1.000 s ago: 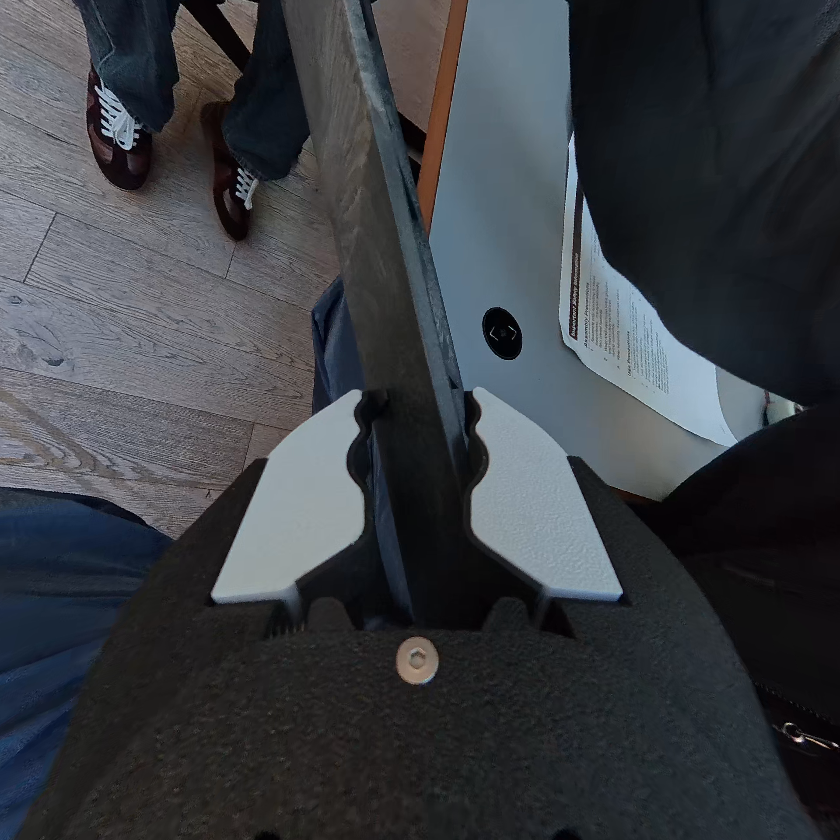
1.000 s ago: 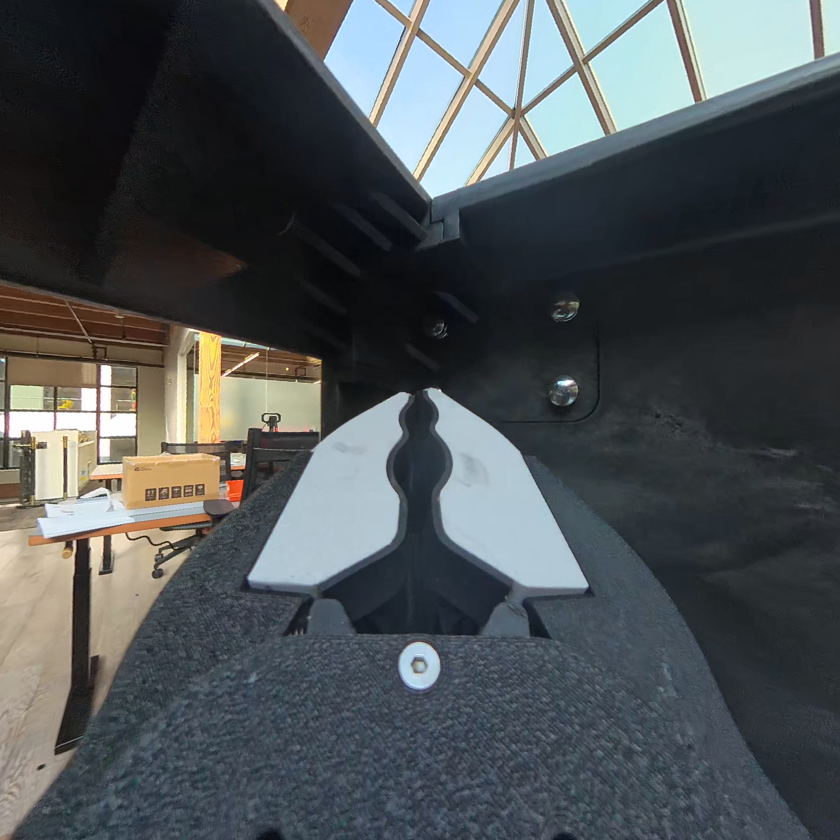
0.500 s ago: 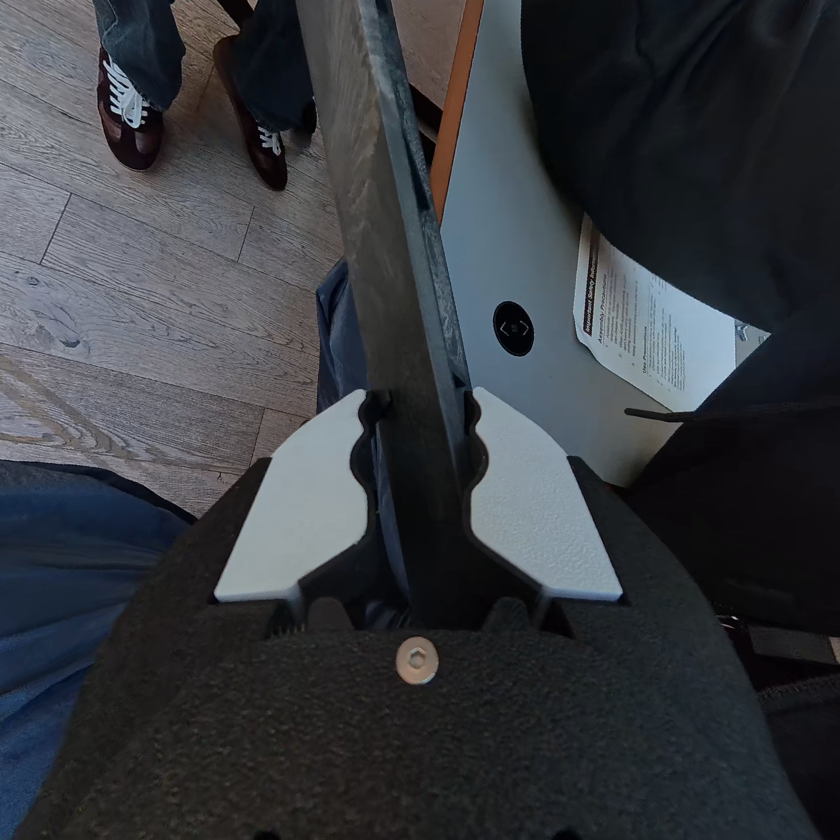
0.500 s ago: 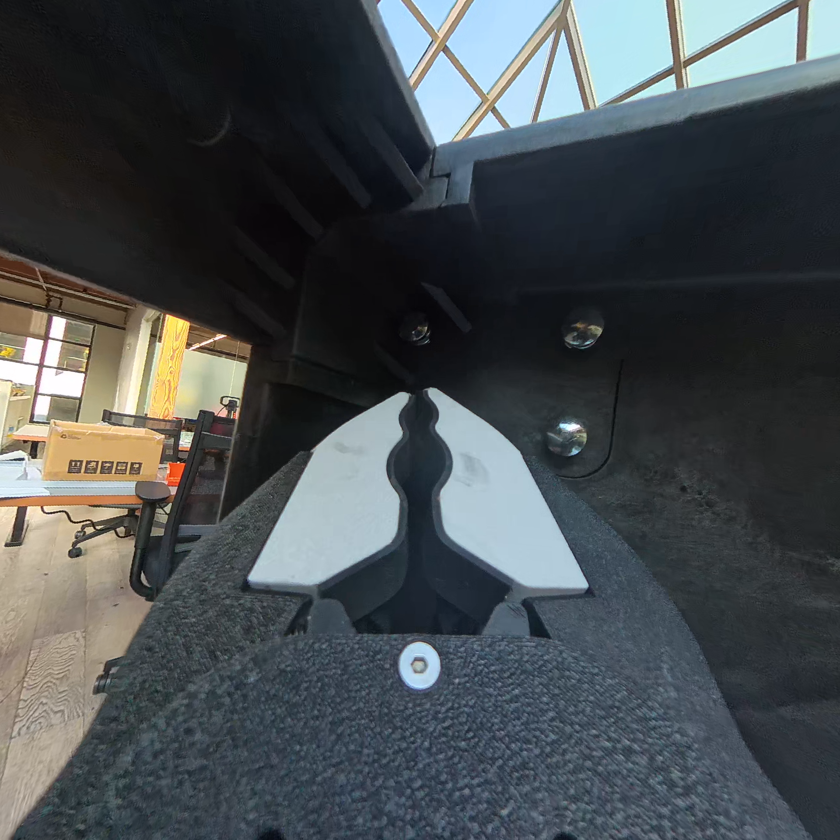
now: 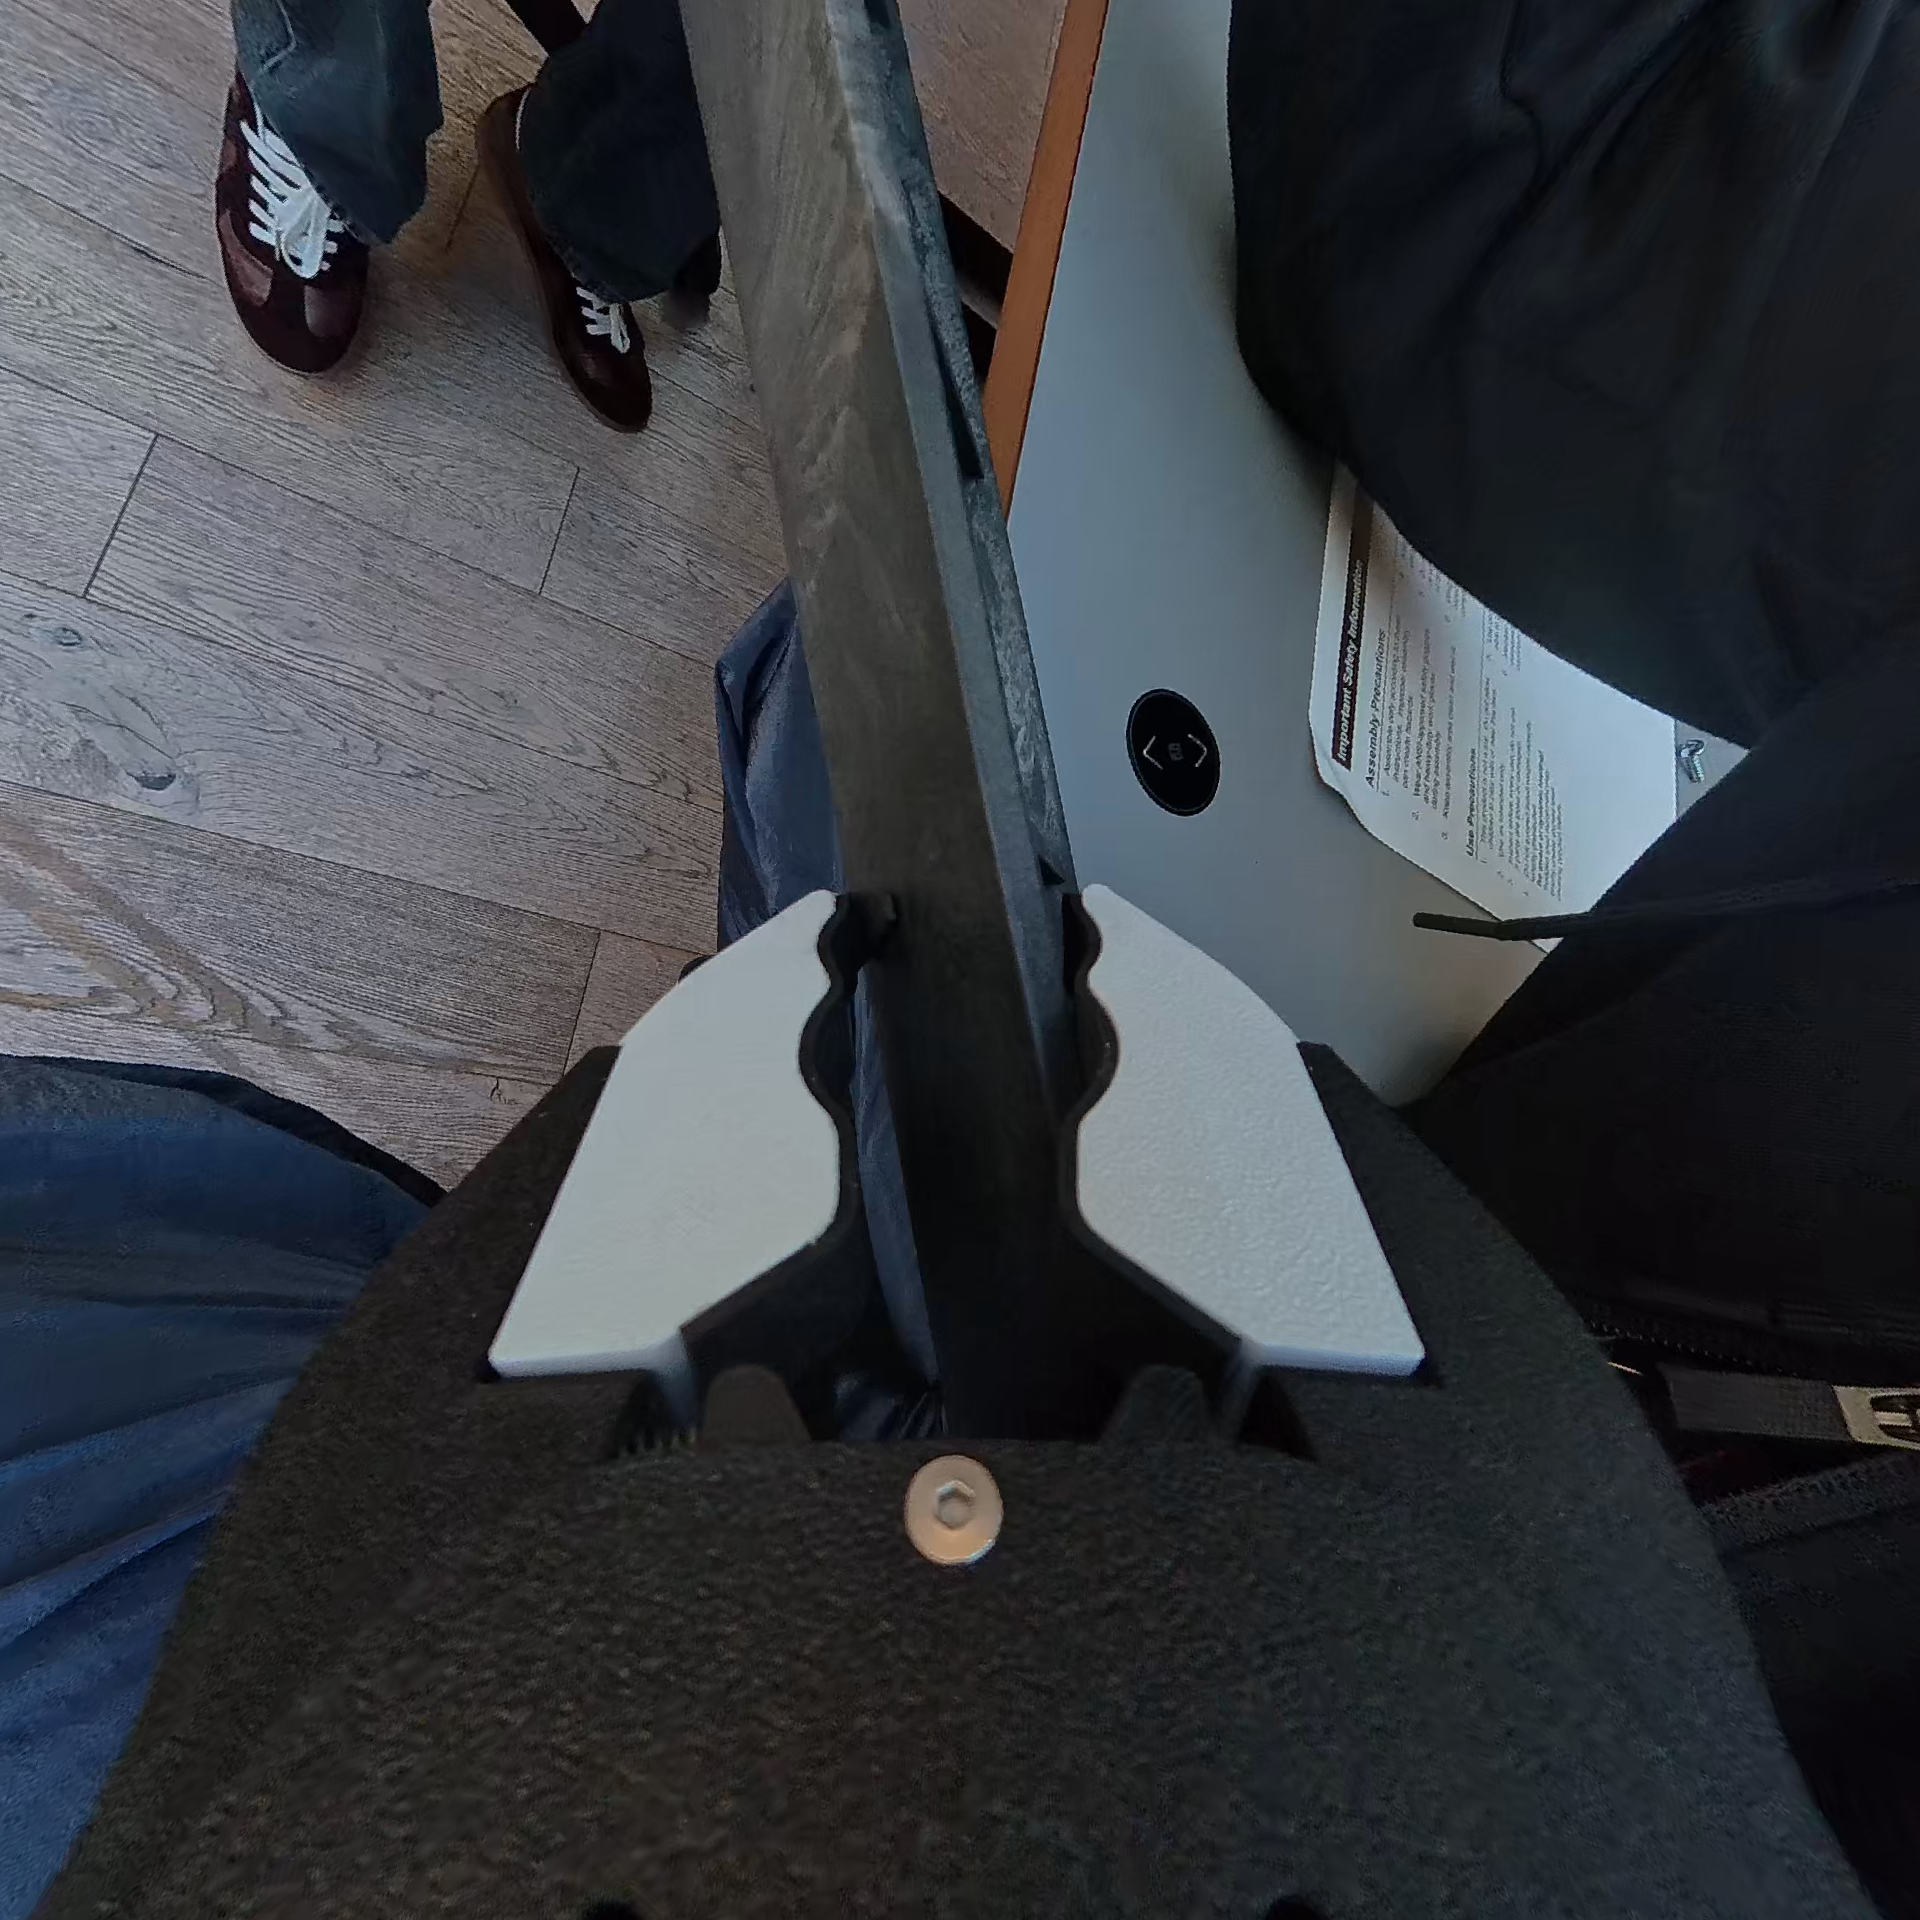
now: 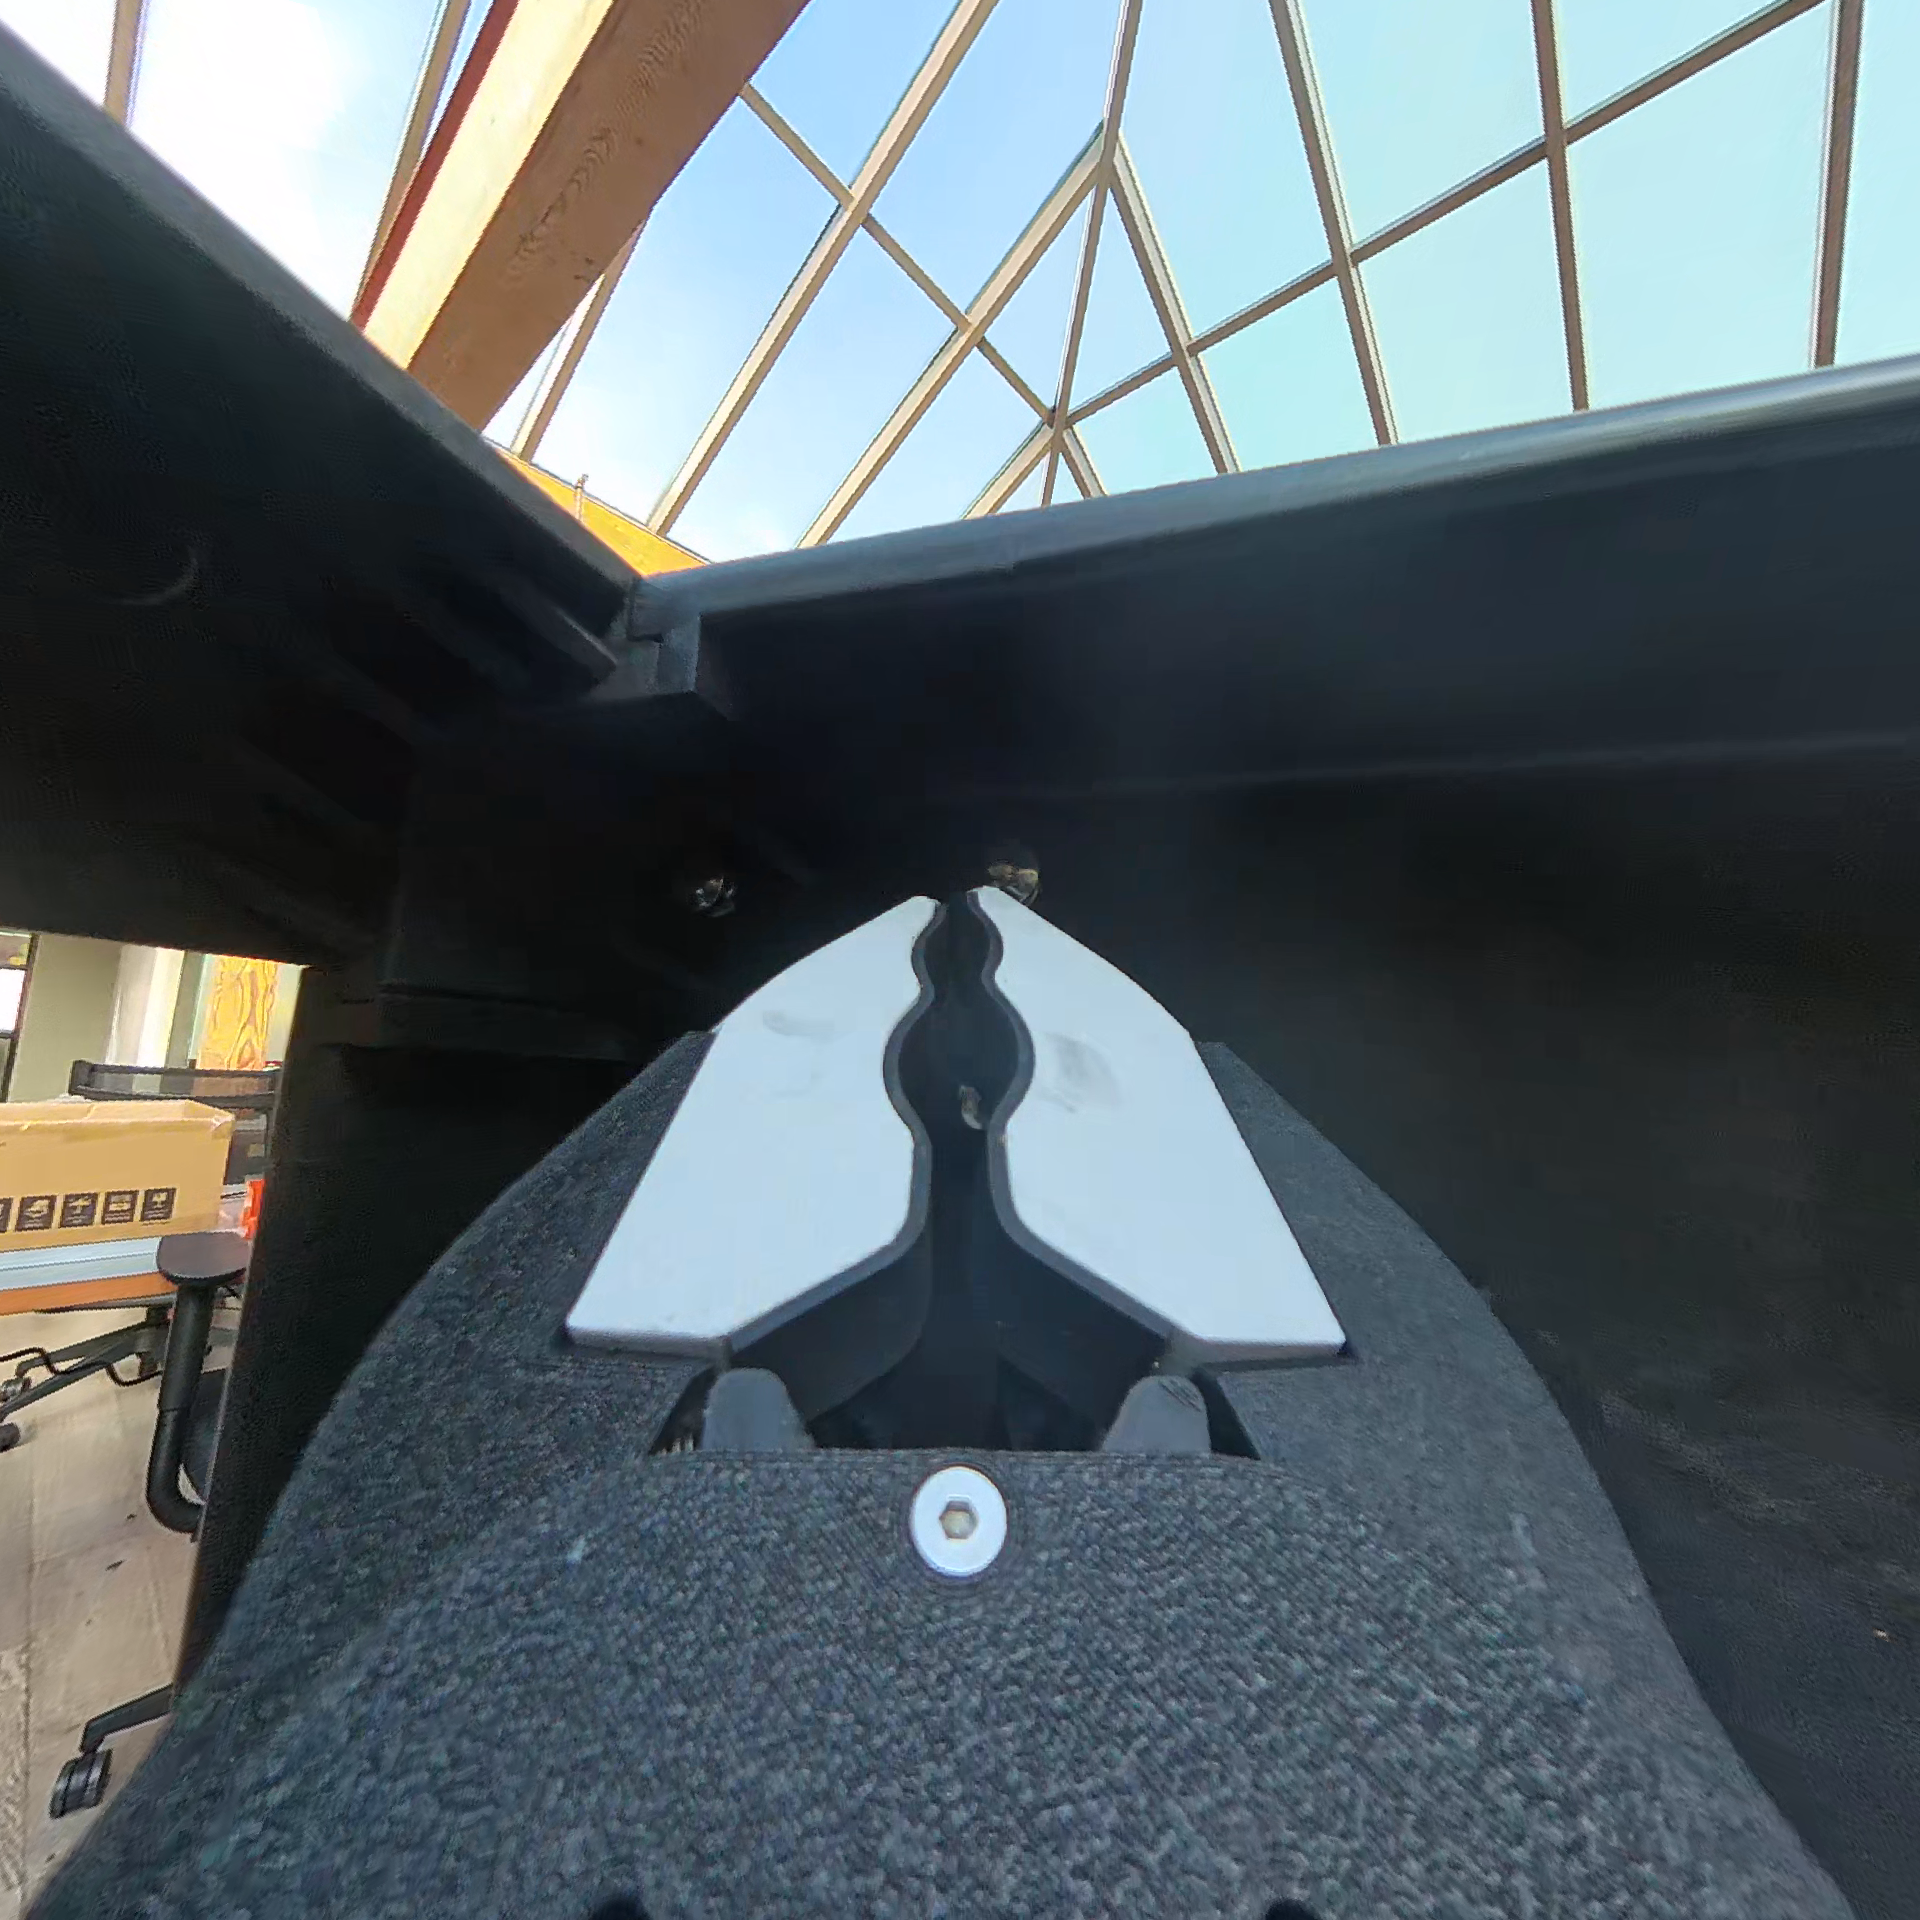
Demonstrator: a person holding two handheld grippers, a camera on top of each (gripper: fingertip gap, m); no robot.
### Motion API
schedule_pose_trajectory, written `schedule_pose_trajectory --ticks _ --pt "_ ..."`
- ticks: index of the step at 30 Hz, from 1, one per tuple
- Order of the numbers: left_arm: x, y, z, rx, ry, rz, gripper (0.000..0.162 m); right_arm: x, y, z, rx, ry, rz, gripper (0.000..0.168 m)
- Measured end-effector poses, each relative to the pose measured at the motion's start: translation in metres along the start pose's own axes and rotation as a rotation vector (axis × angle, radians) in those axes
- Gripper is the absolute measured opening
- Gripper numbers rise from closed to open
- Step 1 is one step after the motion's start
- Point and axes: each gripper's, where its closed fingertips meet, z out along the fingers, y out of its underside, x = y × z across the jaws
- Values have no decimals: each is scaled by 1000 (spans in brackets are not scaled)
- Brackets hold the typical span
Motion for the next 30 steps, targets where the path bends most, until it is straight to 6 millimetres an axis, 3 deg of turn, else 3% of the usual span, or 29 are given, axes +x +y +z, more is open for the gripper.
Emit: schedule_pose_trajectory --ticks 8,12,22,26,30 --pt "0 0 0 5 6 -5 39 4 7 -15 117 53 -2 0" --pt "0 0 0 4 4 -4 39 -10 31 -20 123 51 -106 0" --pt "0 0 0 6 5 -5 39 1 22 -17 97 79 -52 0" --pt "0 0 0 6 4 -4 39 3 35 -9 -7 73 -9 0" --pt "0 0 0 7 3 -4 39 0 20 -14 65 58 -25 0"
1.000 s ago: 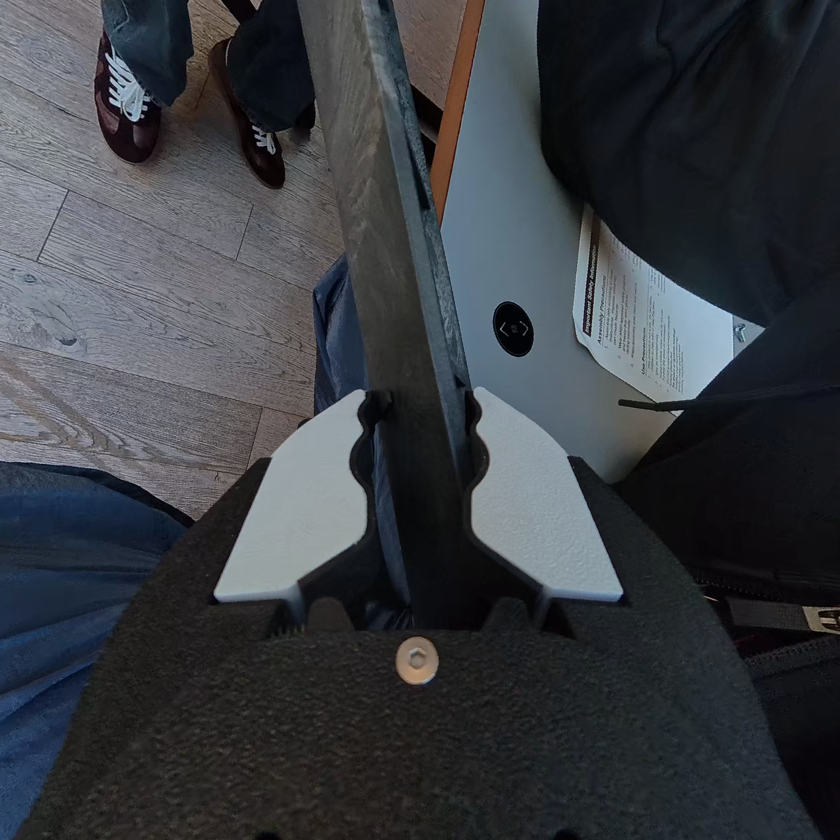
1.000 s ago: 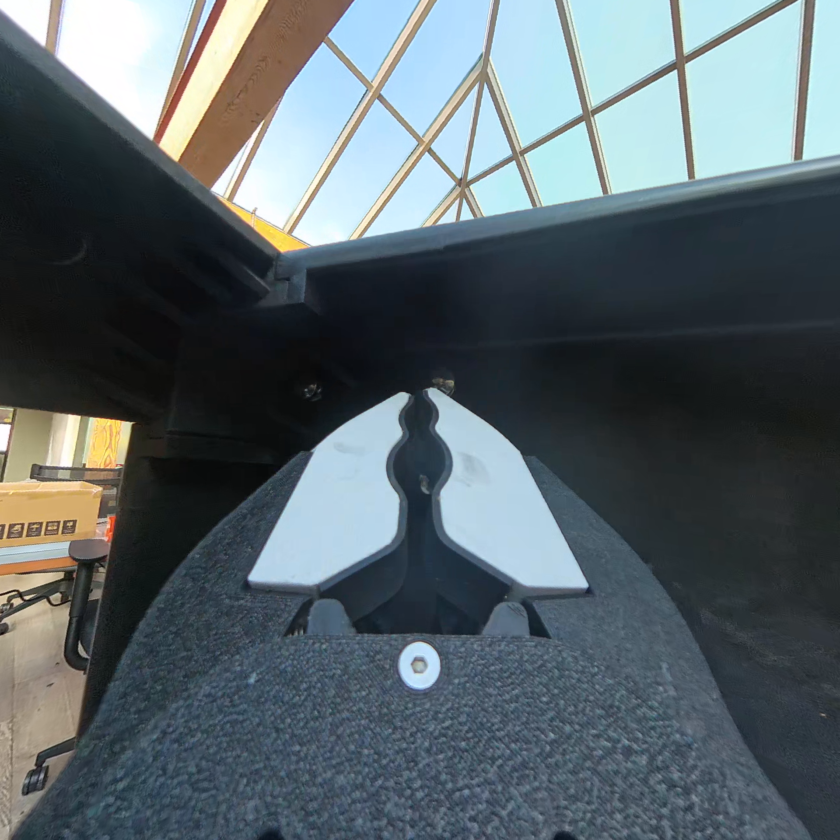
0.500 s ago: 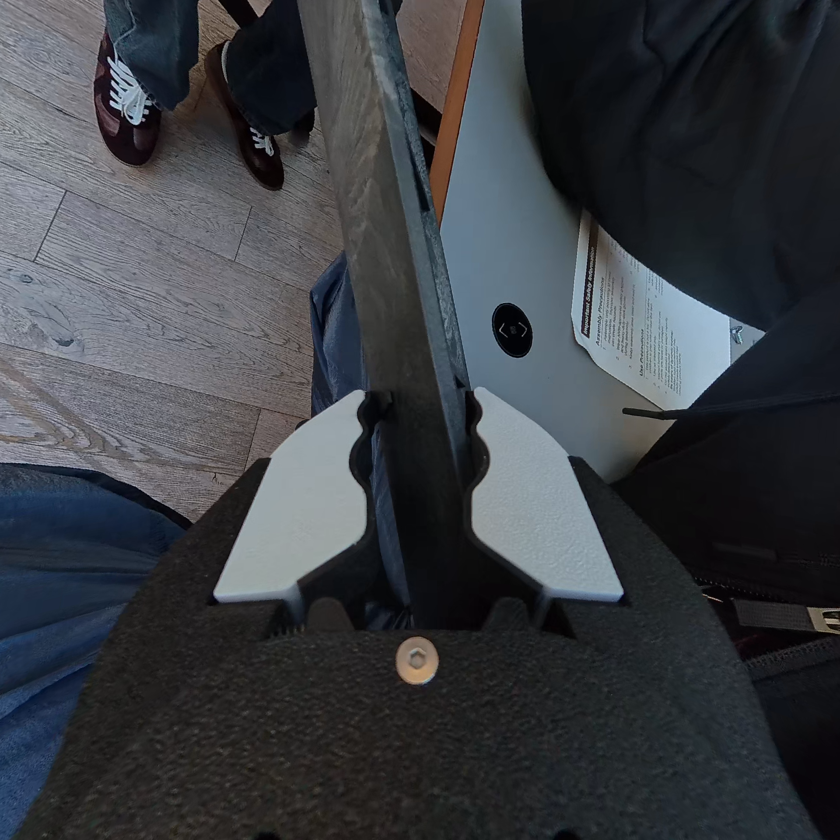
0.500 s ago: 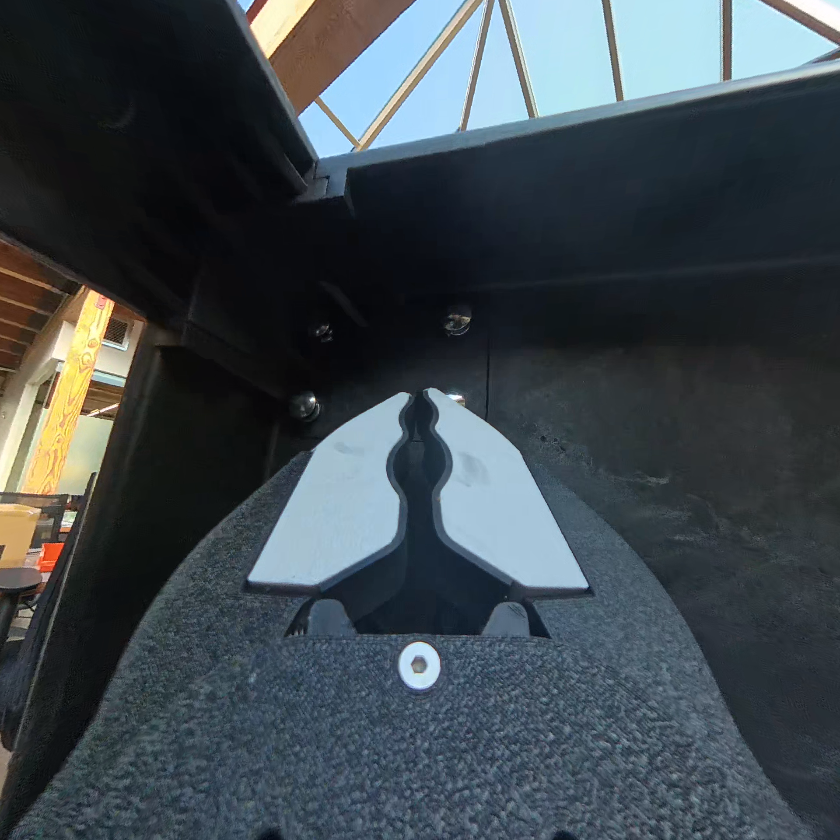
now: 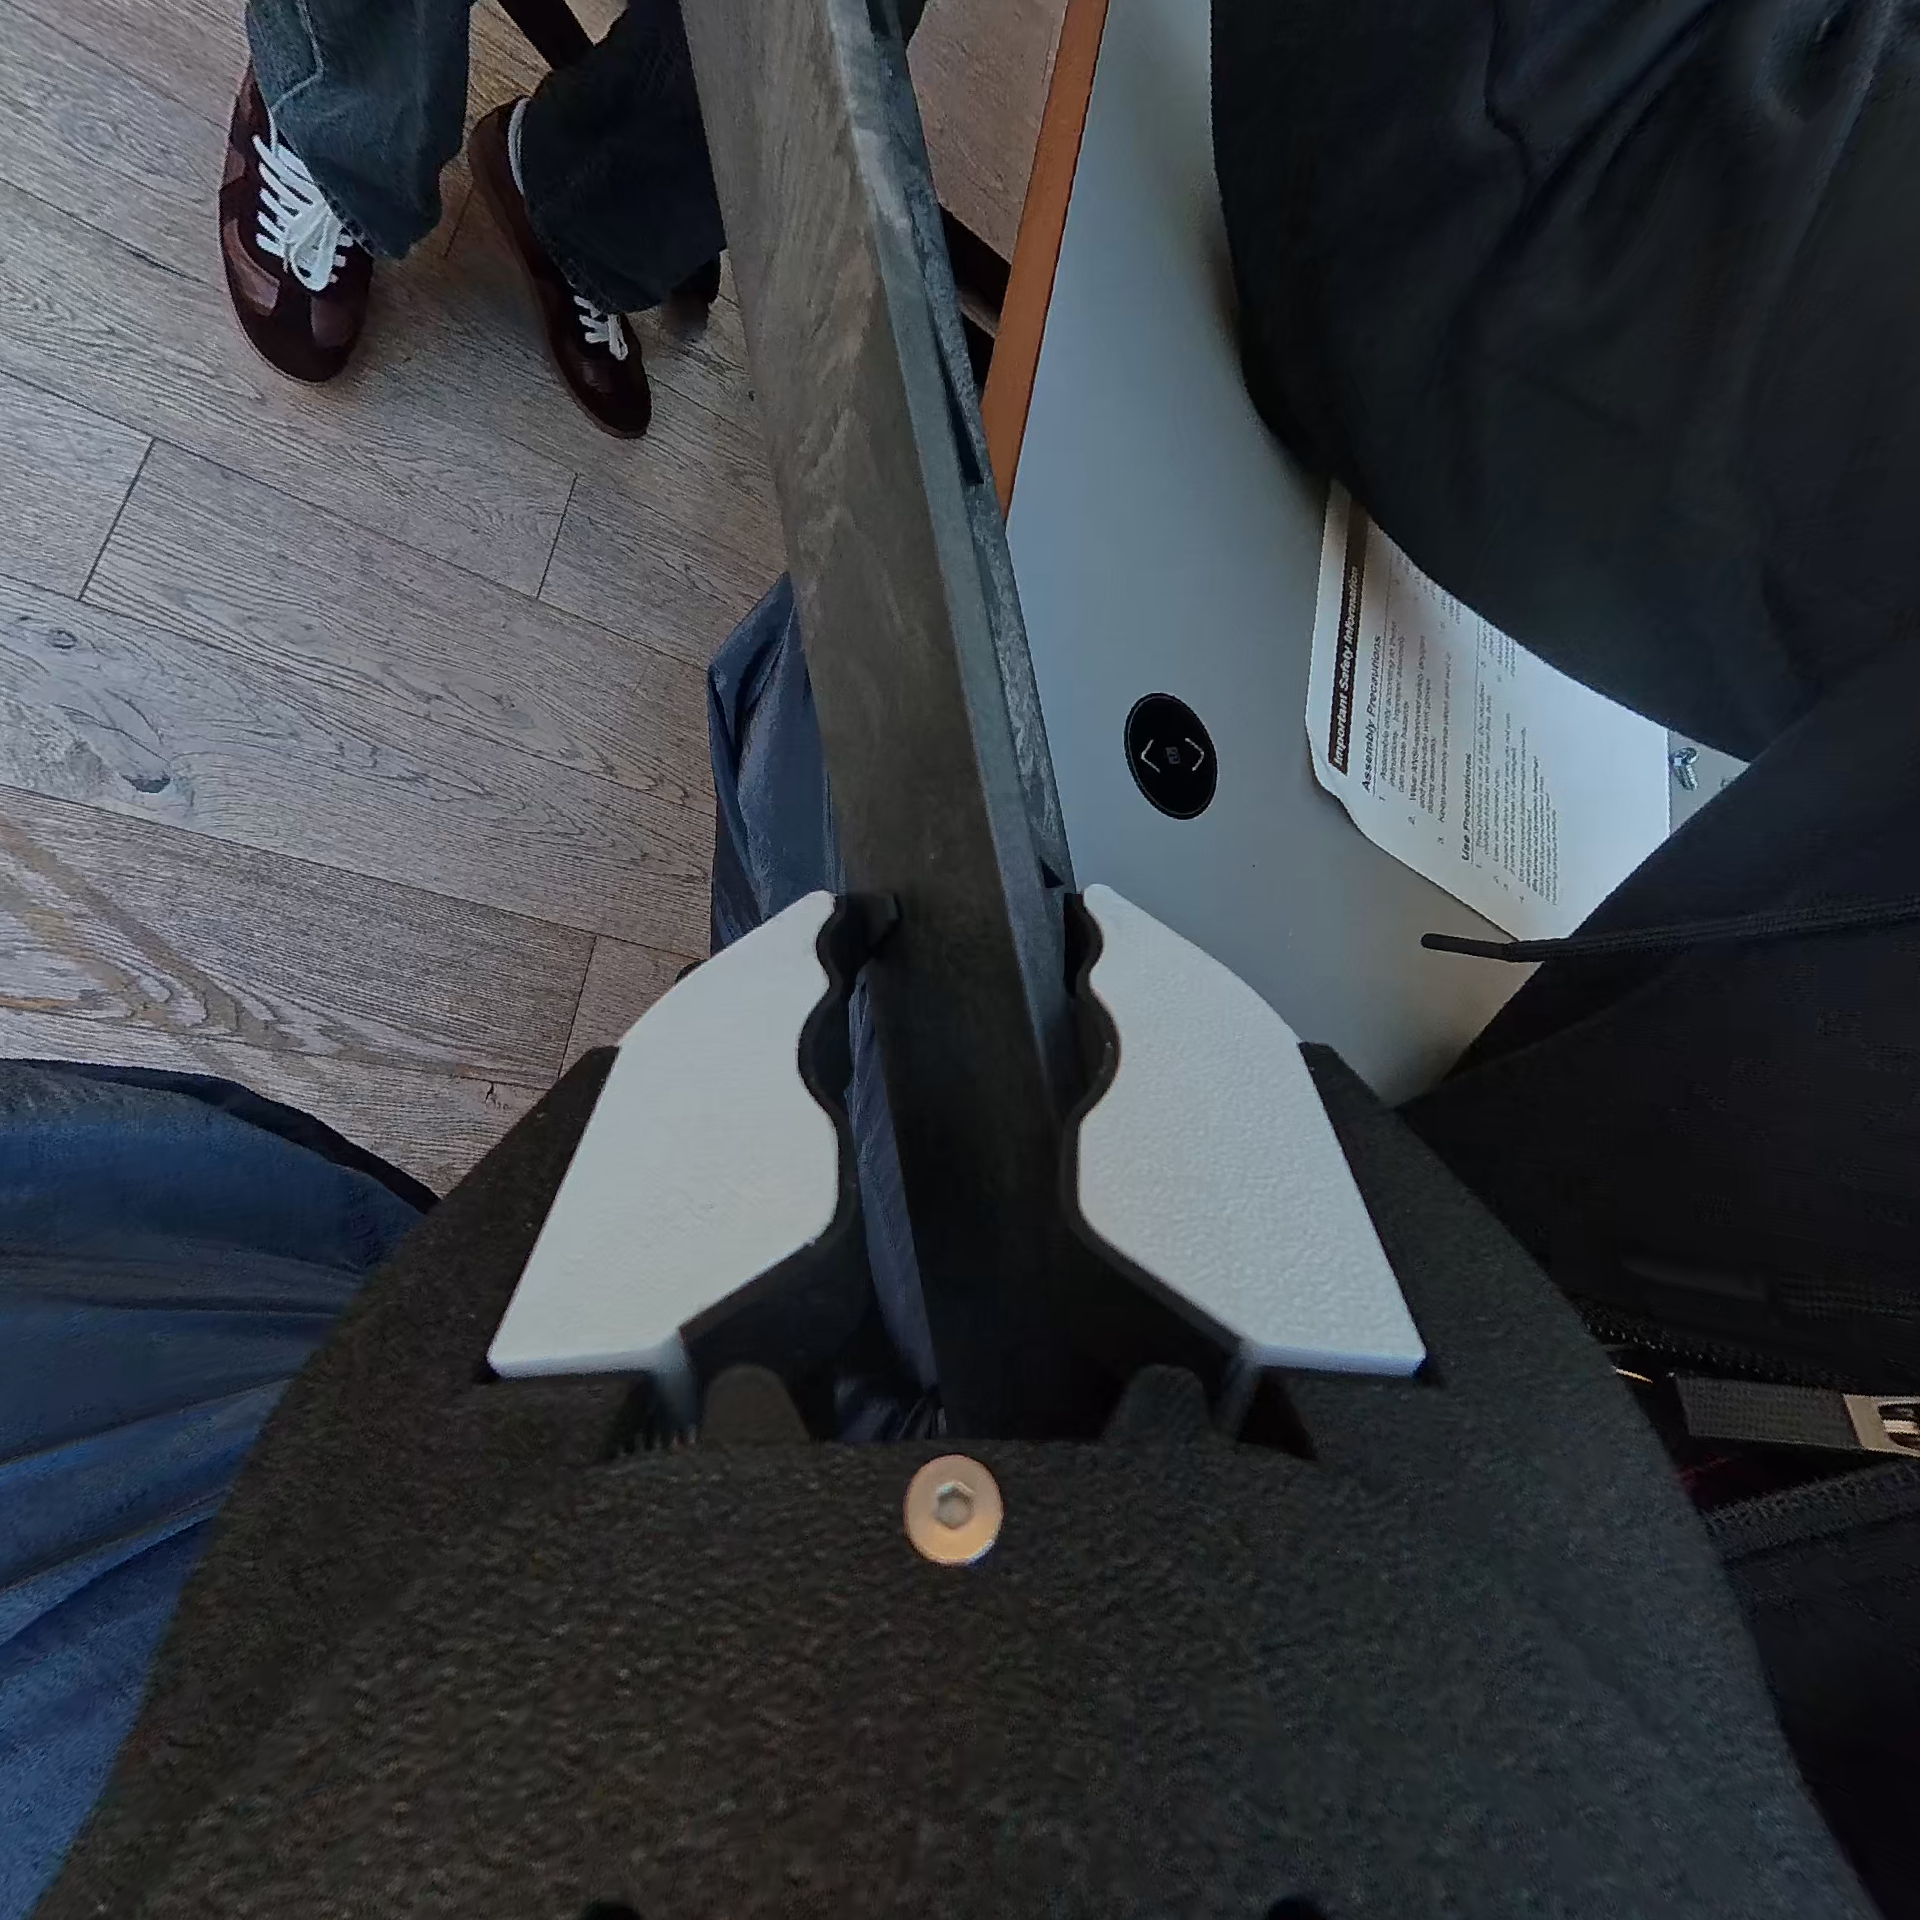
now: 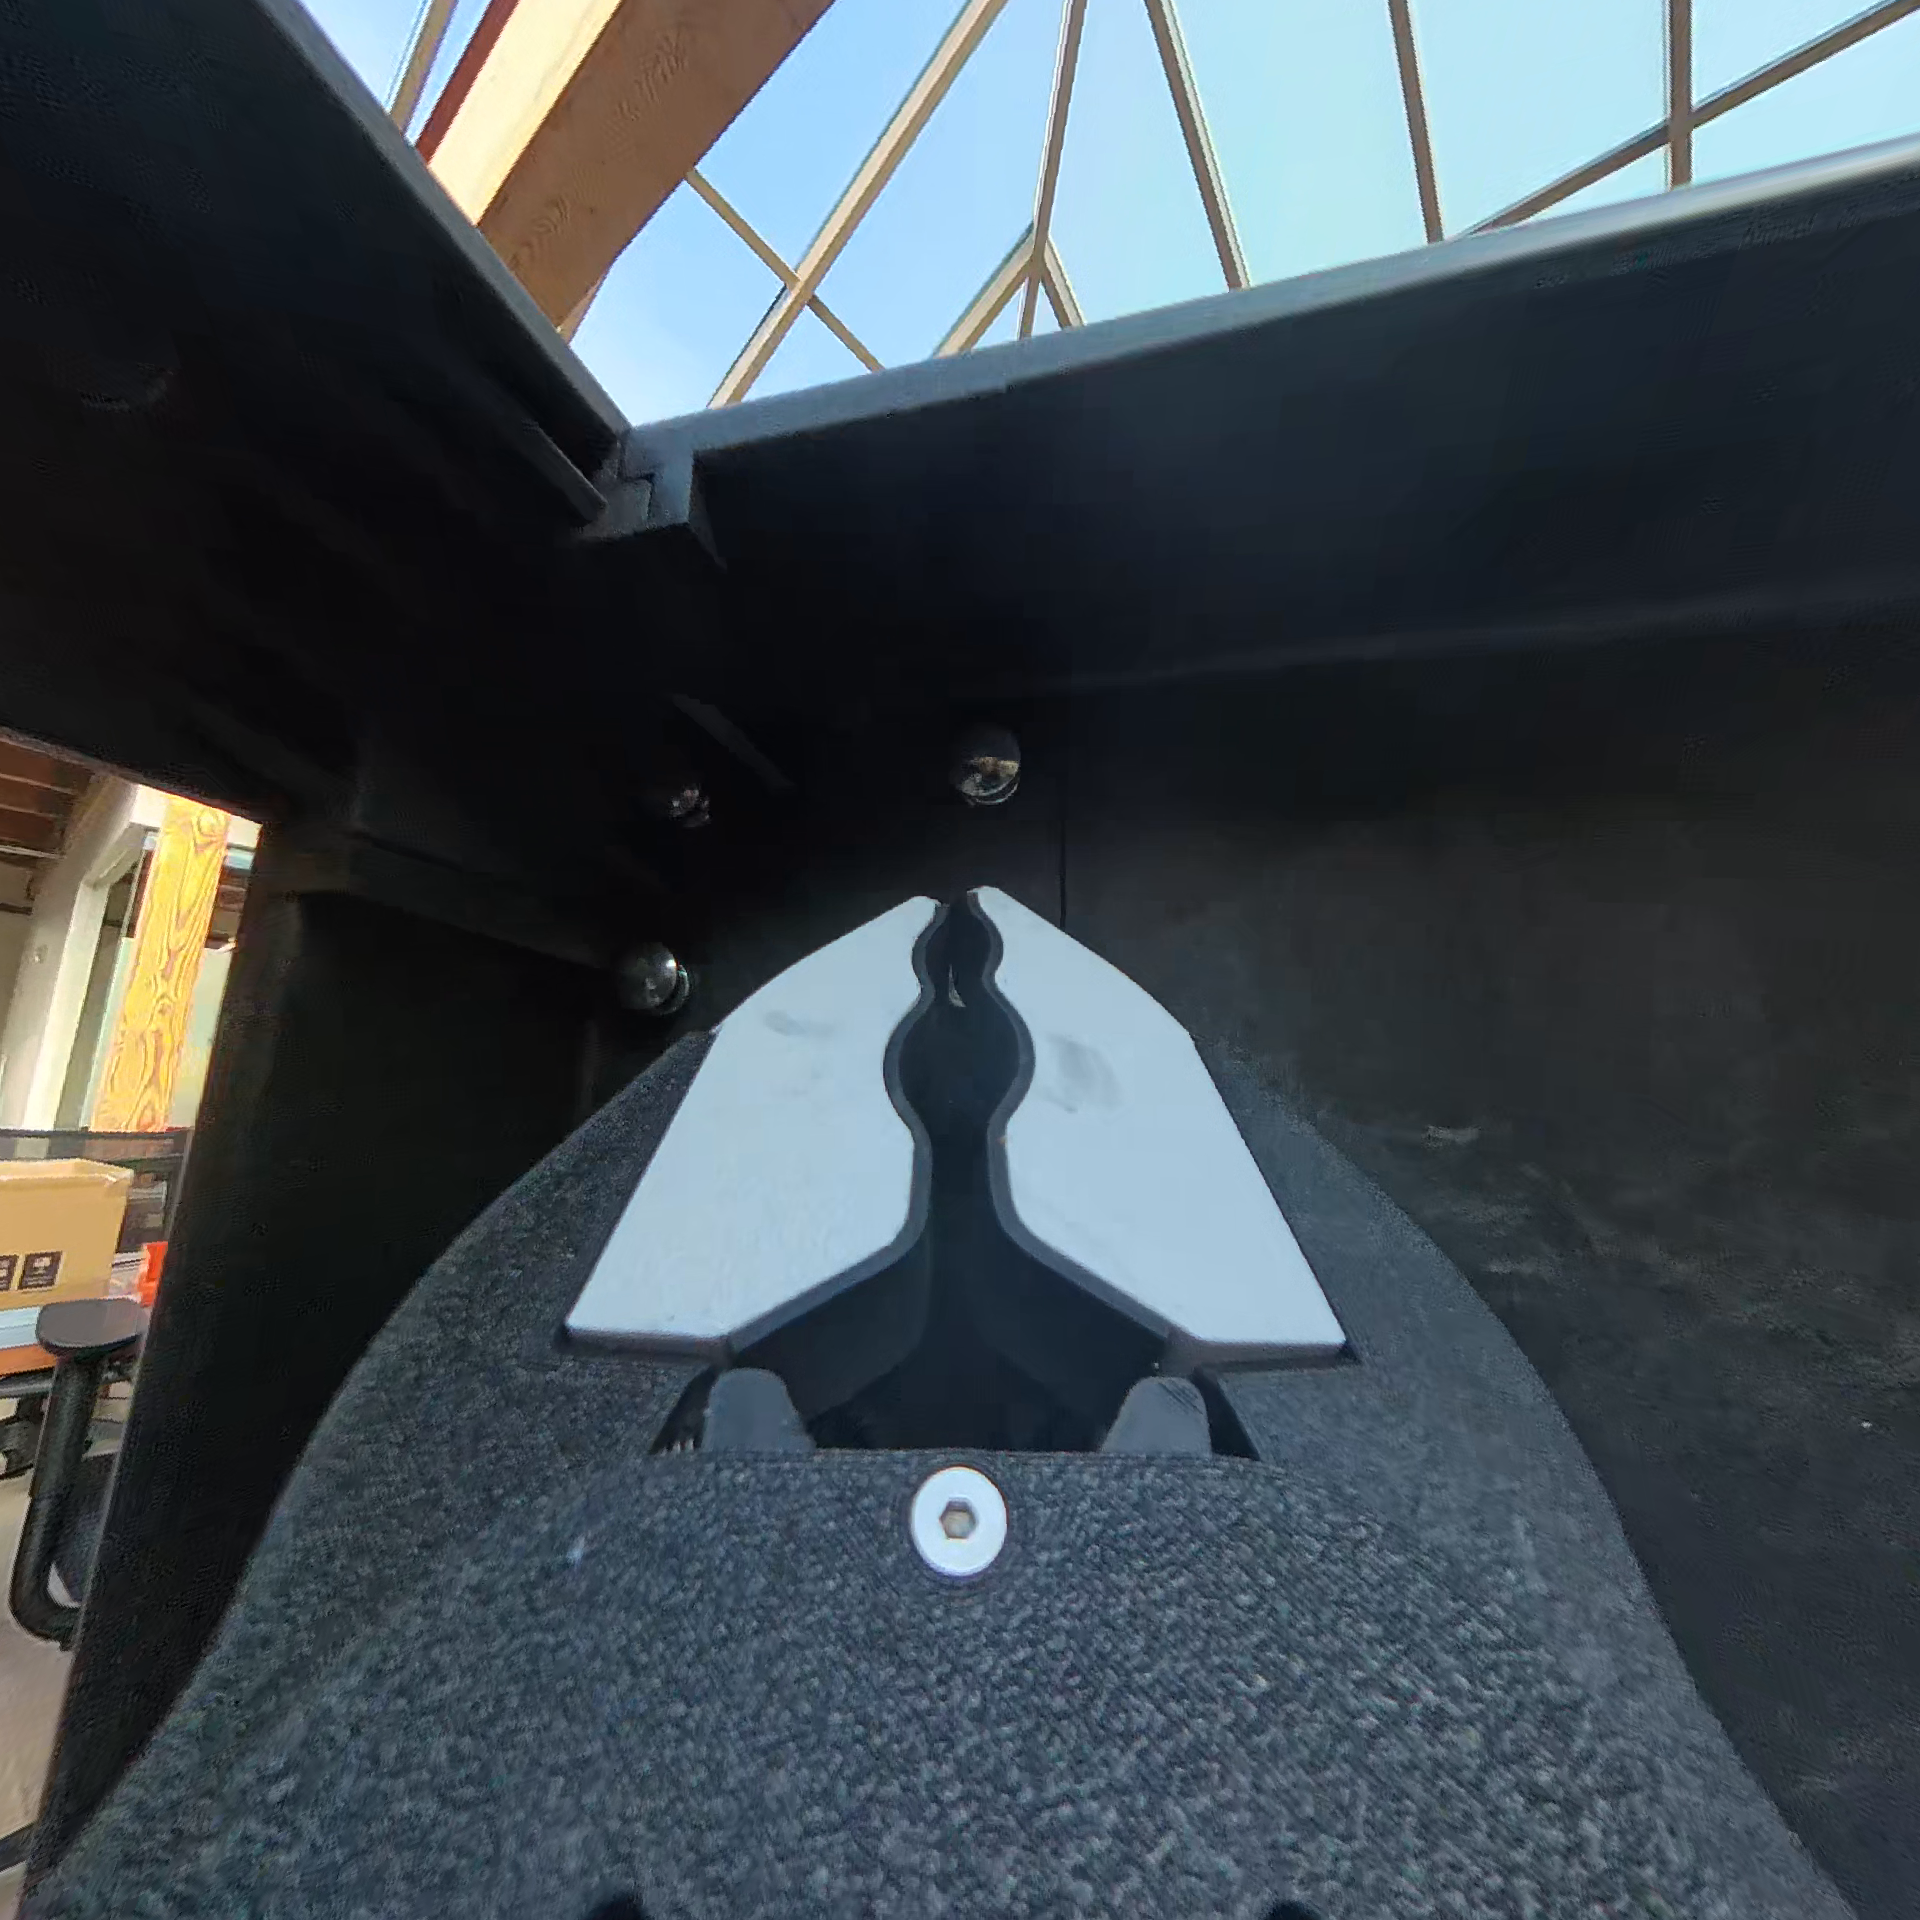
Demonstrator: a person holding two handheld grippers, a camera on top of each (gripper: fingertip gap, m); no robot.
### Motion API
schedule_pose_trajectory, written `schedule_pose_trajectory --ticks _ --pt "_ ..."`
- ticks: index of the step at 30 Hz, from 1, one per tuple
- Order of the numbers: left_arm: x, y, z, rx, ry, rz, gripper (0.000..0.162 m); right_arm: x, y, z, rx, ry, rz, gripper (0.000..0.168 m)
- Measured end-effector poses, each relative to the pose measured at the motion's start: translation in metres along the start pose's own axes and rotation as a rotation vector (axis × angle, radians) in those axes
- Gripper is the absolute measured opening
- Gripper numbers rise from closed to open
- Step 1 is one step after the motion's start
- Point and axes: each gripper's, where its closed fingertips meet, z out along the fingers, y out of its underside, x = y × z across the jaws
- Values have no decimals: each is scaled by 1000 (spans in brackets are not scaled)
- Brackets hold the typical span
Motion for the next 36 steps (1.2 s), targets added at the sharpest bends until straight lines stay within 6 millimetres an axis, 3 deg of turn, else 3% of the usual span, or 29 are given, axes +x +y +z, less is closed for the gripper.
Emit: schedule_pose_trajectory --ticks 4,13,15,17,23,26,28,30,33,35,36 --pt "0 0 0 0 0 0 39 -8 -1 -1 8 -19 0 0" --pt "0 0 0 0 -3 3 39 -54 -15 -6 64 -156 -122 0" --pt "0 0 0 1 -1 1 39 -51 -9 -3 17 -175 34 0" --pt "0 0 0 1 0 1 39 -39 -17 -3 45 -185 246 0" --pt "0 0 1 -11 -5 8 39 -40 -73 -6 114 -349 306 0" --pt "-1 1 1 -42 -29 36 38 -47 -76 -3 34 -431 433 0" --pt "-2 2 2 -69 -41 49 38 -62 -75 -2 -52 -595 508 0" --pt "-2 3 1 -96 -40 73 38 -79 -95 -26 -88 -933 576 0" --pt "-2 3 1 -109 -32 90 39 -94 -120 -118 -162 -1492 496 0" --pt "-1 2 2 -103 -24 94 39 -104 -110 -172 -231 -1619 275 0" --pt "-1 2 2 -98 -17 91 39 -106 -103 -187 -272 -1620 214 0"
